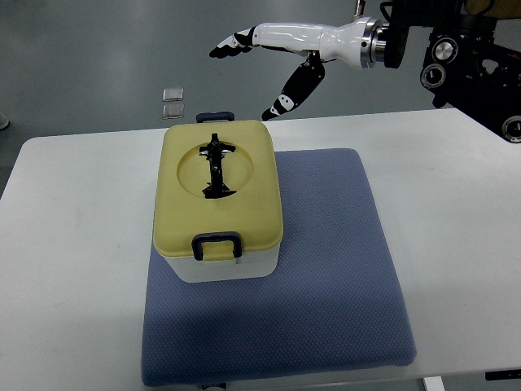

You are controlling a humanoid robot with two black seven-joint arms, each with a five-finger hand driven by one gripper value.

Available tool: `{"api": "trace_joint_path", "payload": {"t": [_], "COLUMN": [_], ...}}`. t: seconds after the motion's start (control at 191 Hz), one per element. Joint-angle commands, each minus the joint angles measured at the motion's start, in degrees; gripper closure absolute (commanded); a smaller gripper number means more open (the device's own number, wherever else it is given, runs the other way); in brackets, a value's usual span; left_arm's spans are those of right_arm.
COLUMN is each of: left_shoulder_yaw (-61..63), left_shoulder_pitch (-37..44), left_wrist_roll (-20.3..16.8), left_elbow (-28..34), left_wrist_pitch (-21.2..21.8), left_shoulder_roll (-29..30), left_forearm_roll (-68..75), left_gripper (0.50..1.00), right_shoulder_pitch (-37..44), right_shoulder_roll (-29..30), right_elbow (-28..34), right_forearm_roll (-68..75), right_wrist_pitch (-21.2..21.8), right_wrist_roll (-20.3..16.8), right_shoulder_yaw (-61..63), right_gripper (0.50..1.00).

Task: Open white storage box with right hand
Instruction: 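Raise the right hand and move it over the yellow lid's black handle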

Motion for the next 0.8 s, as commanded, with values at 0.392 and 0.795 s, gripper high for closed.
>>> {"api": "trace_joint_path", "payload": {"t": [0.392,0.795], "left_shoulder_yaw": [0.0,0.0], "left_shoulder_pitch": [0.0,0.0], "left_wrist_roll": [0.0,0.0], "left_elbow": [0.0,0.0], "left_wrist_pitch": [0.0,0.0], "left_shoulder_roll": [0.0,0.0], "left_forearm_roll": [0.0,0.0], "left_gripper": [0.500,0.500], "right_shoulder_pitch": [6.9,10.3], "right_shoulder_roll": [2.6,4.9], "right_elbow": [2.6,2.6], "right_forearm_roll": [-6.3,-11.9], "right_wrist_pitch": [0.0,-0.4], "right_wrist_roll": [0.1,0.4], "right_shoulder_yaw": [-7.3,-13.1], "right_gripper": [0.583,0.583]}}
